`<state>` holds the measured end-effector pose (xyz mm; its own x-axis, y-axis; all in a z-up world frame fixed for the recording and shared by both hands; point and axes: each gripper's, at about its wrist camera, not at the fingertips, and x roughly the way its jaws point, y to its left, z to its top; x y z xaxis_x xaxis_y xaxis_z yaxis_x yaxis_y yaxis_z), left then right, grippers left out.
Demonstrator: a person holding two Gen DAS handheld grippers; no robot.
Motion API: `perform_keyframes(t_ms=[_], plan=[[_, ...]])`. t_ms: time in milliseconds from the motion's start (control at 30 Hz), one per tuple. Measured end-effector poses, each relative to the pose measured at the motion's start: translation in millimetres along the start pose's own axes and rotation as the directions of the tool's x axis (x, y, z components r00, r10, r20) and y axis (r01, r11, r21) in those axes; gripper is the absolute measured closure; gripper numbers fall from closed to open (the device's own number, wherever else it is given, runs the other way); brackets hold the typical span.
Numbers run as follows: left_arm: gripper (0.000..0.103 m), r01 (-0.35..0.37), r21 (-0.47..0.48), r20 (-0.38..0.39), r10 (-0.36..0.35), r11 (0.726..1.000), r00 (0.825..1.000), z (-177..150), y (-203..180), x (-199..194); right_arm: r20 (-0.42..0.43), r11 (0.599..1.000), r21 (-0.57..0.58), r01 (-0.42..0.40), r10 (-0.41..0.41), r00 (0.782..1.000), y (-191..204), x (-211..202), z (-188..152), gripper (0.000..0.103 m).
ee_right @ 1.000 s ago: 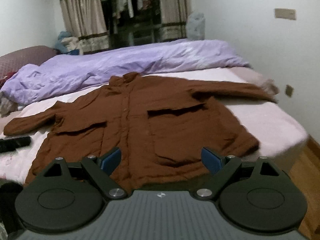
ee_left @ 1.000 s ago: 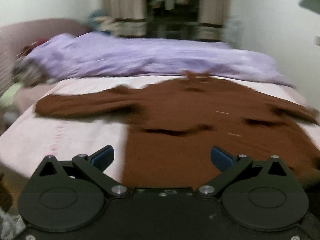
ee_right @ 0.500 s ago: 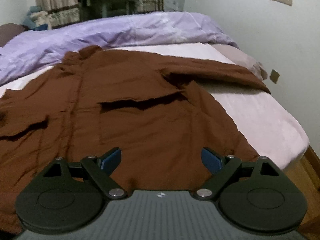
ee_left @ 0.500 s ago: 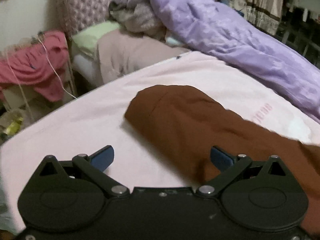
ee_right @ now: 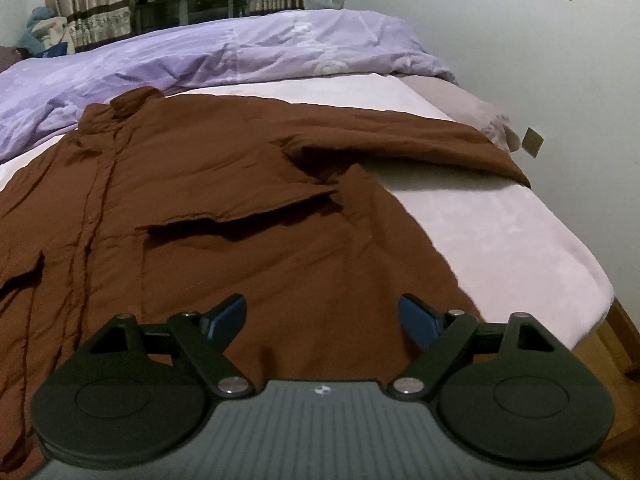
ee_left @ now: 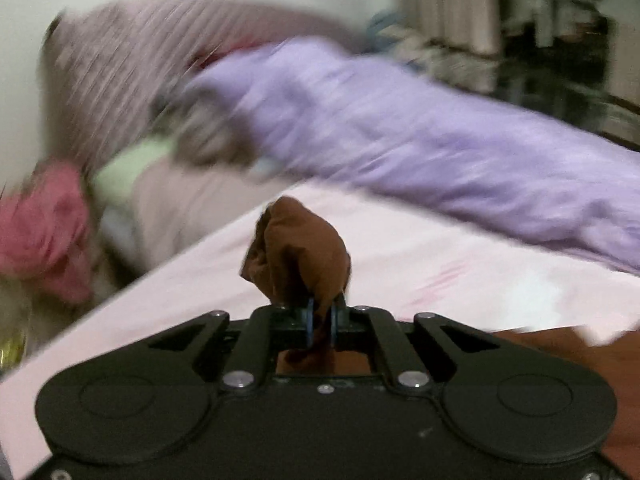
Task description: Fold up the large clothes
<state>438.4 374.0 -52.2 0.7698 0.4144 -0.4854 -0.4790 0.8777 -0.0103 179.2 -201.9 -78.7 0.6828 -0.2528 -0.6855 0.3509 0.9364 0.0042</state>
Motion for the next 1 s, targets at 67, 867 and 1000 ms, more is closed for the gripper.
perform_keyframes(t_ms=[67, 867, 1000], plan=[[0.098, 0.086, 0.047, 0.042, -0.088, 0.995, 0.995, 11, -39, -25, 0.01, 1.0, -0.009, 0.003, -0.003, 1.0, -4, 0, 3, 0.003], [0.097, 0.758, 0.145, -0.198, -0.732, 0.636, 0.652, -111, -430, -137, -0.064, 1.0, 0.017, 0.024, -0.023, 0.998, -24, 66, 38, 0.003], [0.097, 0.764, 0.155, -0.311, -0.703, 0.626, 0.639, -161, -457, -124, -0.079, 0.999, 0.018, 0.029, -0.027, 0.997, -24, 71, 36, 0.003]])
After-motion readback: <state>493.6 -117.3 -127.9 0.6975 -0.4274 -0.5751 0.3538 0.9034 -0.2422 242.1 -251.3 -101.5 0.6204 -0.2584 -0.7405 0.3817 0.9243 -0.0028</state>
